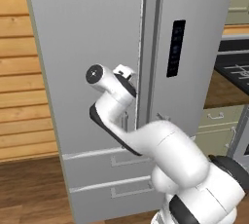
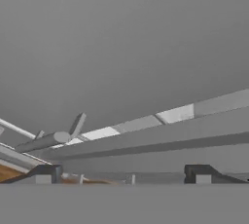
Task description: Take the strawberry from the fridge and place it on top of the pancake, located on the dining counter.
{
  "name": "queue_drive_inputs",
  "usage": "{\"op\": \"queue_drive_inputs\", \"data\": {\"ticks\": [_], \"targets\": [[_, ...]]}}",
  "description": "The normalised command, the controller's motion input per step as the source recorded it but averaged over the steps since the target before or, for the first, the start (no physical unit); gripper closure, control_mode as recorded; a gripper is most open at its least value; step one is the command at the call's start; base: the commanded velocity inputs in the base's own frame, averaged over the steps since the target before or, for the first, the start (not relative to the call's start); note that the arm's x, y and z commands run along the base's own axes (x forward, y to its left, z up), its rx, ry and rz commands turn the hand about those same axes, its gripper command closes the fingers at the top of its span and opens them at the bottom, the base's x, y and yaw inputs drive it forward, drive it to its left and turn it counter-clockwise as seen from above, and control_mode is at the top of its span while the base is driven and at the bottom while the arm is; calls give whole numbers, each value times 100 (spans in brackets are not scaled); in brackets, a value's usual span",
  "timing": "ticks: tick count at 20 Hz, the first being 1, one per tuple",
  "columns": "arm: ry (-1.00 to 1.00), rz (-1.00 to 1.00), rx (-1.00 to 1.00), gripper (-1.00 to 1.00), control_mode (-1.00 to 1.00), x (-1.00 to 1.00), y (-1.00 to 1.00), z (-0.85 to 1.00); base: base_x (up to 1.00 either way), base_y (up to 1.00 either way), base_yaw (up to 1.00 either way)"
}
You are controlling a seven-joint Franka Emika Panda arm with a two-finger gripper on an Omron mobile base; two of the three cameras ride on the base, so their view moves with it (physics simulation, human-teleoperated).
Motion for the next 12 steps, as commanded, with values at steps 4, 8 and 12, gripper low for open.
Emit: {"op": "queue_drive_inputs", "data": {"ticks": [4,8,12], "targets": [[0,-4,-2,-100,-100,49,-10,0,0,0,0],[0,-6,-3,-100,-100,46,-22,0,0,0,0],[0,-6,-3,-100,-100,46,-32,0,0,0,0]]}}
